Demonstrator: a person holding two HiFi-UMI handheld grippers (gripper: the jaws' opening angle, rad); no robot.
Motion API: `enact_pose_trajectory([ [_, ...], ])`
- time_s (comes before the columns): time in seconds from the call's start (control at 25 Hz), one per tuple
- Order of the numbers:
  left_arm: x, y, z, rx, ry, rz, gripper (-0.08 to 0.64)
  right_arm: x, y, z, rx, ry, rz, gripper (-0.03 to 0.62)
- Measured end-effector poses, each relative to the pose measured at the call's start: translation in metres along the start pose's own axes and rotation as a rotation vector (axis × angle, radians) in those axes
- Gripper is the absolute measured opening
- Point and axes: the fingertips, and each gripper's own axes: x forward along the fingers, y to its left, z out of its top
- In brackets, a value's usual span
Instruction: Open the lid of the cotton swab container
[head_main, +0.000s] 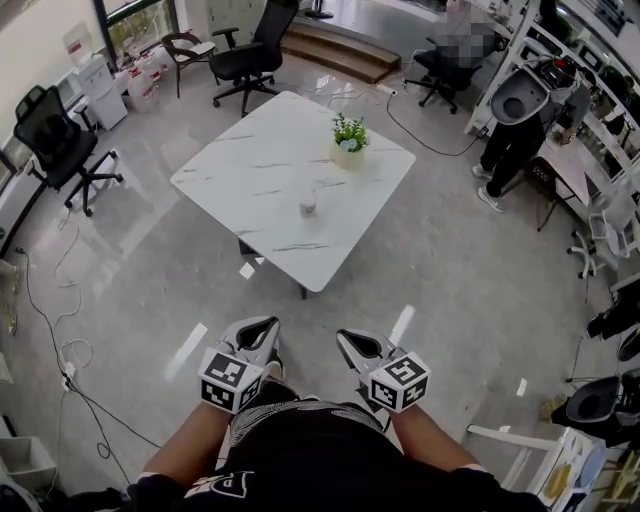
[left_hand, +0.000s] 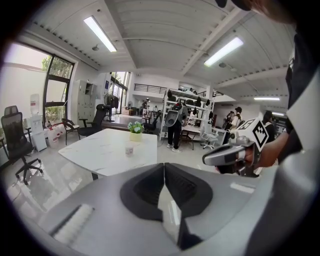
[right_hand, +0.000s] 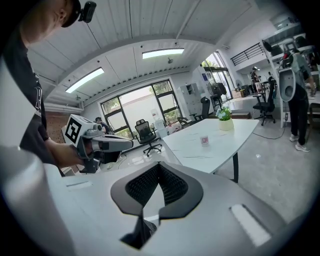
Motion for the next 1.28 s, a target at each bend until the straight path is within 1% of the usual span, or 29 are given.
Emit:
enact_pose_trajectory([
  [0.16,0.013,0.029,0.009,-0.006,0.008,-0.006,0.060,0.026,-0.008,0.015,-0.004,0.016,-0.003,0.000],
  [0.4,0.039,0.075,0.038,0.003,-0.014,-0.022,0.060,0.067,-0.027,0.050,-0.024,0.012,-0.029,0.000],
  [0.72,0.067,0.129,0.064,0.028,-0.007,-0.064,0.060,0.118,-0.045,0.085,-0.010,0.015,-0.067,0.000],
  [0.92,0.083,0.161,0.086,0.035,-0.024,-0.098,0.061,0.149,-0.055,0.106,-0.012,0.012,-0.102,0.000],
  [1.08,0.093,0.184,0.088,0.059,-0.018,-0.131,0.060,0.172,-0.064,0.118,-0.010,0.012,-0.139,0.000],
  [1.28,0.109,0.207,0.089,0.065,-0.006,-0.171,0.061,0.192,-0.074,0.128,-0.010,0.008,-0.180,0.000],
])
